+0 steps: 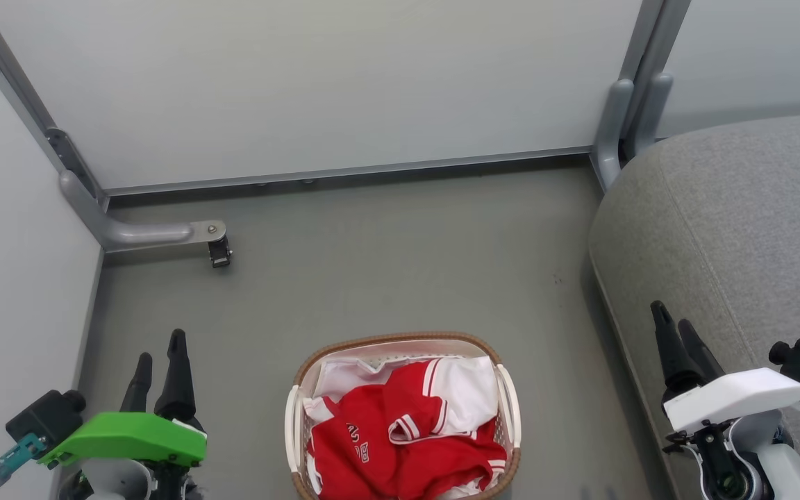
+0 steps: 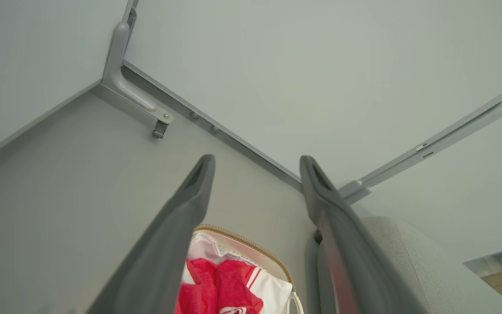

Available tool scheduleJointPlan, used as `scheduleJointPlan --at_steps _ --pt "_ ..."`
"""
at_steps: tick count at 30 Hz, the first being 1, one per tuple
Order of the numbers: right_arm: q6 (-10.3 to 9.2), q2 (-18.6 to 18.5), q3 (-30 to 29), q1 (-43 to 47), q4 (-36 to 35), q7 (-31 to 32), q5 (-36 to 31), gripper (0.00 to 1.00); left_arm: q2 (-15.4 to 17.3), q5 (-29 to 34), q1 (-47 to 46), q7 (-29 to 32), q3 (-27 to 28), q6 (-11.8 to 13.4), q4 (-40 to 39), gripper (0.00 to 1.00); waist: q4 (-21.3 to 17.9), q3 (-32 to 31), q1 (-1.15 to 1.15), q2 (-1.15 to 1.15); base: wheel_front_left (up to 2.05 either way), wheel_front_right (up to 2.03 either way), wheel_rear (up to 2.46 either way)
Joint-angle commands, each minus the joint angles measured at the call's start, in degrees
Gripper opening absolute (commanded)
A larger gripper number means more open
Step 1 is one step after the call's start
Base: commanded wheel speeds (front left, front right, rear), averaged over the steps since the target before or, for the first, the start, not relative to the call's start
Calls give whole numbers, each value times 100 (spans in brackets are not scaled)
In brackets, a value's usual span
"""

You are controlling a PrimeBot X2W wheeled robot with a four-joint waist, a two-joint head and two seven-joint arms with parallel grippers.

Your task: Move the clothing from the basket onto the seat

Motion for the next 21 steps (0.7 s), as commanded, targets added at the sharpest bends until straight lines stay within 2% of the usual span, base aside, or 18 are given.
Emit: scheduleJointPlan --at_steps 1,3,4,21 --pt "1 -65 25 -166 -12 -82 -300 100 119 313 -144 -76 -84 48 -4 100 6 -3 0 0 0 0 0" --pt "1 -65 25 -166 -12 -82 -300 100 119 313 -144 -76 -84 48 -4 100 6 -3 0 0 0 0 0" --pt "2 -66 63 -157 34 -157 -663 100 173 627 -104 -148 -198 112 24 100 23 -17 0 0 0 0 0" --pt "2 -98 247 -88 213 -426 -1778 100 400 1719 14 -419 -679 396 -83 100 105 -27 0 0 0 0 0"
